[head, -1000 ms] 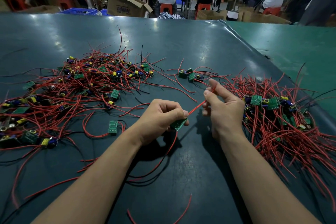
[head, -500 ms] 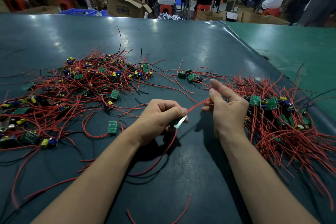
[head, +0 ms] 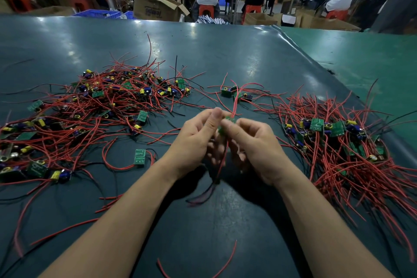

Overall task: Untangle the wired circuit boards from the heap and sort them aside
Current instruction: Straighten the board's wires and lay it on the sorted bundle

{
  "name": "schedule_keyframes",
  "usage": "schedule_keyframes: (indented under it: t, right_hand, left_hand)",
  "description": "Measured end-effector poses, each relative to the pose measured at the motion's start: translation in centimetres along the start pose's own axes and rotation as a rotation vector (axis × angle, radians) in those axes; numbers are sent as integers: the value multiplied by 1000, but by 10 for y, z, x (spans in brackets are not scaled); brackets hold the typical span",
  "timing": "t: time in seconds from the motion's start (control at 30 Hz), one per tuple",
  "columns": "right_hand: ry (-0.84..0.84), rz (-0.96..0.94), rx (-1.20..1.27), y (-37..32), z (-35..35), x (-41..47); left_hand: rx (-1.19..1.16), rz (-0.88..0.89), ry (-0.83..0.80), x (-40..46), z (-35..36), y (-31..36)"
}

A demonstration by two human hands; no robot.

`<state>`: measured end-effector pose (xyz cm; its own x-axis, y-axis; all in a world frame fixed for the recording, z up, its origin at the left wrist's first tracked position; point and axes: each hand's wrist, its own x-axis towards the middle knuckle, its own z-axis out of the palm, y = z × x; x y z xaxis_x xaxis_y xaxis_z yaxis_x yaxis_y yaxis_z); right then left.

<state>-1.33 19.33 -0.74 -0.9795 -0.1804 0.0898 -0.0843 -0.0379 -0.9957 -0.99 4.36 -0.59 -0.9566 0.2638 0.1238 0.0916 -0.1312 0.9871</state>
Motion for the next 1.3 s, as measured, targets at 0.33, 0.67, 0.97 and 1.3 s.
schedule_keyframes:
  t: [0.33, 0.67, 0.97, 1.3]
  right_hand:
    - [266, -153, -155, -3, 0, -1]
    - [876, -388, 207, -23, -20, -1]
    - [748, -170, 272, -5, -3, 6]
    - [552, -140, 31, 5, 9, 6]
  left_hand:
    - [427, 211, 136, 4, -20, 3]
    - [937, 442, 600, 7, -35, 0]
    - [1427, -260, 848, 5, -41, 0]
    - [1395, -267, 913, 7, -63, 8]
